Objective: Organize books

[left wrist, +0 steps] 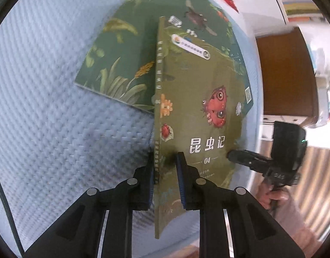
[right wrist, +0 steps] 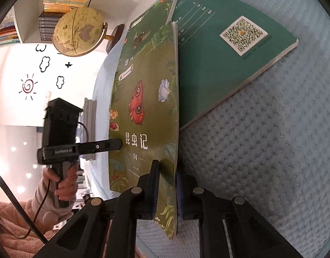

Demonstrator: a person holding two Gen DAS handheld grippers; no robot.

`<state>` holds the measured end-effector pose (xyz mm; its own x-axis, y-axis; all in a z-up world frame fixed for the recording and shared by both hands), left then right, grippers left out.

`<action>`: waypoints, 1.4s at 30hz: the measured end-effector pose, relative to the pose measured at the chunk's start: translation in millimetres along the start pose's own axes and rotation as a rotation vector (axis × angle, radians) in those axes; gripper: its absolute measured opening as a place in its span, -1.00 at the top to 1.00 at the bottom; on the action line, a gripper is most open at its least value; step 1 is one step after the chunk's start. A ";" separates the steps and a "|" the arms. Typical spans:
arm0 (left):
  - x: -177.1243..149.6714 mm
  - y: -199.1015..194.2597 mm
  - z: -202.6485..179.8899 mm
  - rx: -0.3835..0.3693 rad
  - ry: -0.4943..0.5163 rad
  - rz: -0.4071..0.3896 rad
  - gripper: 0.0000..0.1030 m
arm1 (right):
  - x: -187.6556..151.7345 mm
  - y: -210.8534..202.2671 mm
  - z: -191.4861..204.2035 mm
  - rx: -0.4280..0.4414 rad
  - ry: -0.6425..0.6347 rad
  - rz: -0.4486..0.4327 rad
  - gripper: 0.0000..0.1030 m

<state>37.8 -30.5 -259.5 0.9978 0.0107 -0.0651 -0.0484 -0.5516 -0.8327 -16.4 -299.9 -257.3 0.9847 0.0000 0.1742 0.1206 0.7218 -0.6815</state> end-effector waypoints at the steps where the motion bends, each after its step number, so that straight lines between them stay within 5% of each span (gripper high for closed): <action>1: -1.1 -0.7 -3.8 0.022 0.015 -0.007 0.64 | -1.1 -0.7 0.3 -0.006 -0.002 -0.005 0.74; 13: -11.5 -17.2 -69.9 0.166 0.202 -0.090 0.66 | -12.4 -28.4 47.9 -0.050 -0.117 -0.095 0.78; 21: -17.1 -45.8 -91.1 0.141 0.269 -0.140 0.66 | -20.1 -47.8 73.2 -0.036 -0.161 -0.154 0.78; 42: -15.9 -135.5 -53.2 0.122 0.302 -0.271 0.66 | -11.1 -46.8 169.2 -0.032 -0.279 -0.246 0.77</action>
<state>30.9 -0.2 -116.4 0.9427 -0.1131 0.3139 0.2305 -0.4595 -0.8578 -54.3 -216.6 -107.1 0.8544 0.0211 0.5191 0.3571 0.7019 -0.6163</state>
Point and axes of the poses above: each gripper's, at about its wrist camera, not at the fingertips, and y roughly the way its jaws point, z to its left, x to its top, the point moved 3 cm from there along y, roughly the way its jaws point
